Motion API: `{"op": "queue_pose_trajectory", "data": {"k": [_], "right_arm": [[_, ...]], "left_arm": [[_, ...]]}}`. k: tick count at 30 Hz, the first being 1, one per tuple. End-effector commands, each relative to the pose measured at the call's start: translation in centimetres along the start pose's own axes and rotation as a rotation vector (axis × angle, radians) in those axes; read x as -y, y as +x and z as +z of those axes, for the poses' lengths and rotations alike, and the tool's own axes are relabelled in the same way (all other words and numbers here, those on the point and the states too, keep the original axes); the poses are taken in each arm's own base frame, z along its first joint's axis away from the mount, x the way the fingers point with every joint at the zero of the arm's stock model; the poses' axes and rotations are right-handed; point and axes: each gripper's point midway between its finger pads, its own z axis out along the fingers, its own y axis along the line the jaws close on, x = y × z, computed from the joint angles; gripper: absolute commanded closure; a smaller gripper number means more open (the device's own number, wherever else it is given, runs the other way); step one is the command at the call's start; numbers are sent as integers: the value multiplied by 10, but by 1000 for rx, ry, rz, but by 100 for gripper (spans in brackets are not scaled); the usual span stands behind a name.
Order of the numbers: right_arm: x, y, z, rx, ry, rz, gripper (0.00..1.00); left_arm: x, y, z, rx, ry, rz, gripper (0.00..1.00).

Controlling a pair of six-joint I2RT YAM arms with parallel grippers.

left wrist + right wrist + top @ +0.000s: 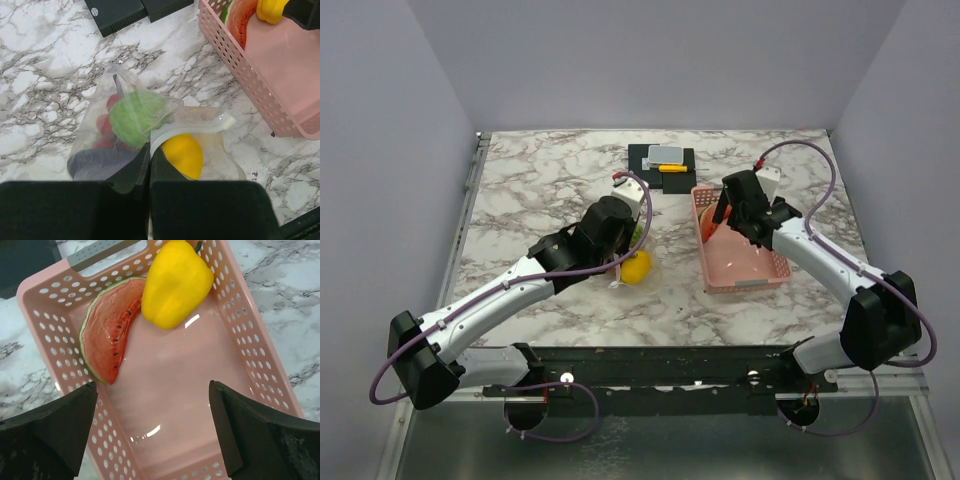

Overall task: Place the food in the zip-top bag and seal the zipper
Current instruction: Pick up the fake vegetable from the bin.

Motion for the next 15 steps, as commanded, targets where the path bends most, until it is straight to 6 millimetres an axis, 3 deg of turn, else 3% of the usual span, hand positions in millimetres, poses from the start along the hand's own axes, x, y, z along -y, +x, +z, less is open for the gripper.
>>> {"op": "queue_pose_trajectory", "data": {"k": [1,8,15], "right_arm": [[-2,-14,16,-11,7,149,2],[14,-14,48,-64,132,295,0],[15,-16,72,-71,178,367,0]], "left_arm": [[-5,-5,1,28,-22,-17,100],[-4,-4,1,25,-19,-15,100],[-3,-4,2,24,-15,-14,100]]}}
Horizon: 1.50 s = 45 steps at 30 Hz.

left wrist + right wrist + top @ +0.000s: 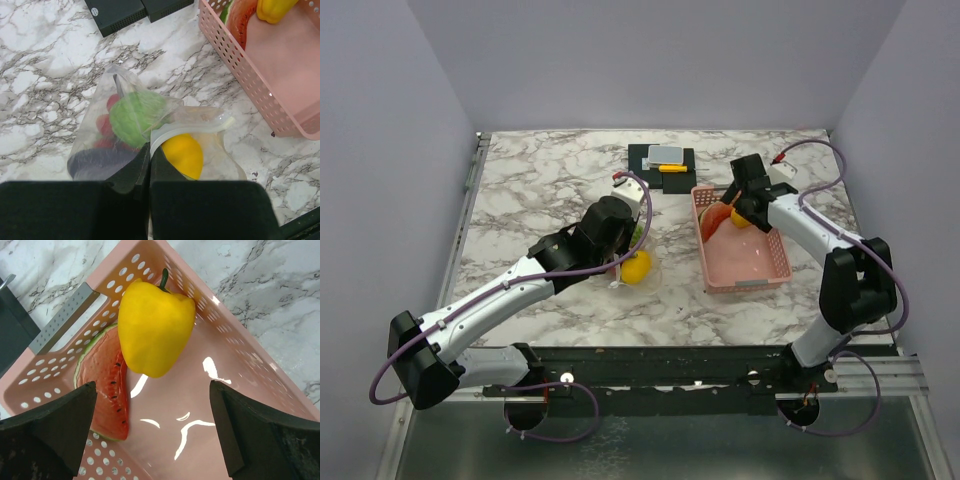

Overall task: Place the food in the zip-top bag and seal the zipper
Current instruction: Pick up the fake vegetable from the bin.

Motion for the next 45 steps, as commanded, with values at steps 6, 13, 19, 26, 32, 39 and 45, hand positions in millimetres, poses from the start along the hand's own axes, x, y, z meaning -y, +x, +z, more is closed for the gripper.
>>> {"op": "queue_pose_trajectory", "data": {"k": [6,13,19,26,32,39,45], "right_arm": [[-3,-10,26,-2,59,99,0],[-5,-7,46,-13,89,107,0],[-3,0,59,-18,119,116,0],[5,5,72,-17,165,108,3],[13,-2,76,15,191,121,10],[15,-5,77,27,184,115,39],[13,-11,63,47,123,117,75]], "left_arm": [[-3,-5,1,28,-12,-16,100],[-3,-7,-1,34,-9,-16,100],[-5,-8,-2,38,-11,-20,100],[-4,-9,-4,43,-3,-26,100],[-4,-9,-4,43,-3,-26,100],[-4,-9,-3,40,-6,-25,100],[-5,-8,-2,37,-7,-26,100]]}}
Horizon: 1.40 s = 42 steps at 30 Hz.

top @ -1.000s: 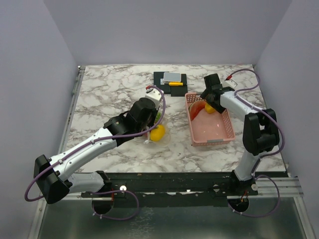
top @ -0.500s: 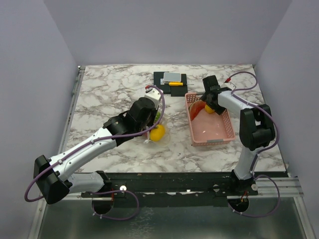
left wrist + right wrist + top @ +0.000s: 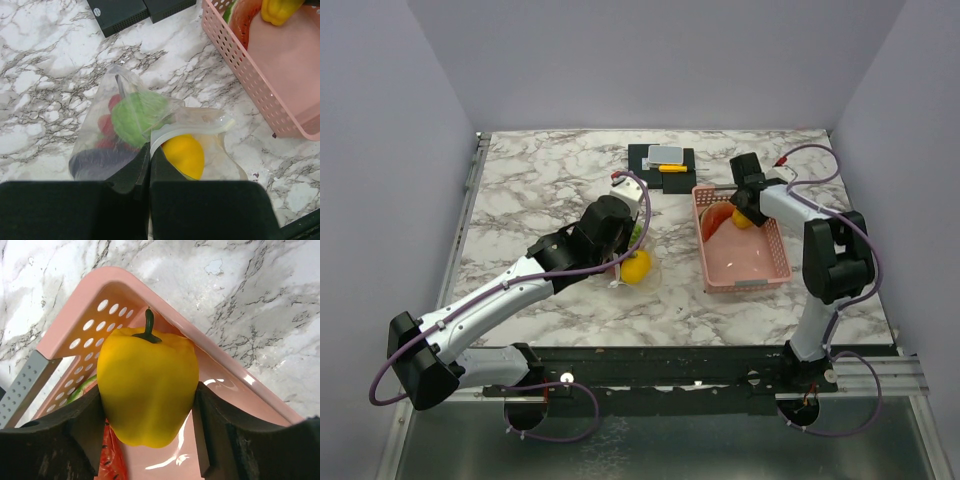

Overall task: Place the food in the zip-top bag and seal the zipper
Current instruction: Pick up the fake vegetable from the bin, then place the fake vegetable in the zipper food storage bag.

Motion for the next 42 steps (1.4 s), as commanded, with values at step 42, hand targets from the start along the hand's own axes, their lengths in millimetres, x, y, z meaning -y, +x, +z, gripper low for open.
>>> {"op": "queue_pose_trajectory", "data": {"k": [42], "right_arm": [[-13,84,-313,-127,-1219,-502,99]], "left_arm": [[-14,-8,-1,40,-50,-34,100]]}}
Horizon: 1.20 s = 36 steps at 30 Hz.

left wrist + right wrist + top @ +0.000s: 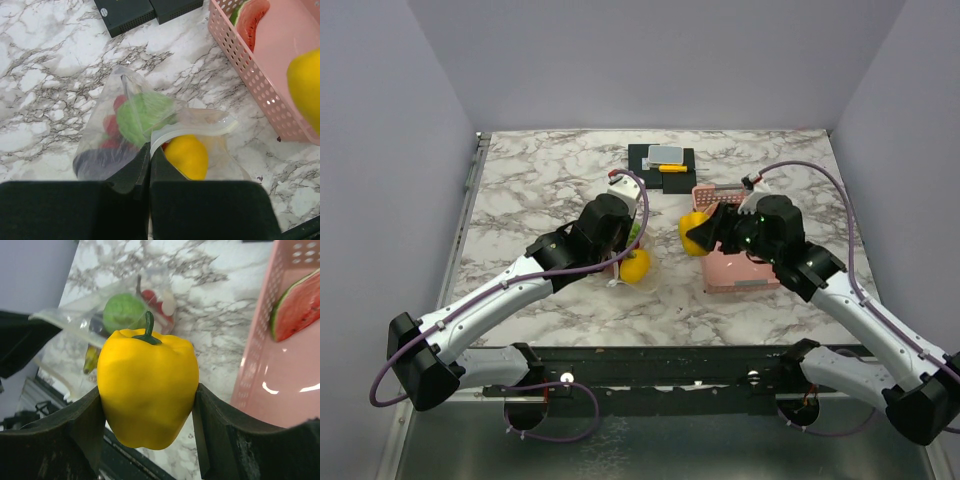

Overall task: Place the food in the zip-top bag and seal the zipper
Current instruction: Place the fake vegetable in the zipper food storage bag.

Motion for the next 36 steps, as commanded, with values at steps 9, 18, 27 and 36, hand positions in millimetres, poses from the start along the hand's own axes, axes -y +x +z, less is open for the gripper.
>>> {"op": "queue_pose_trajectory", "data": {"k": [9,18,27,36], "right_arm": [[-62,56,-7,-138,-250,-149,99],[-91,88,3,-216,-310,-212,99],[-85,111,17,-280,-248,-238,99],[-80,115,36,-284,-191,-231,99]], "left_arm": [[-5,-8,-2,40,-22,-26,100],[-6,-8,-3,41,-23,-26,100],[-6,-8,-3,42,-24,-26,100],[-5,-8,-3,41,-18,-26,100]]}}
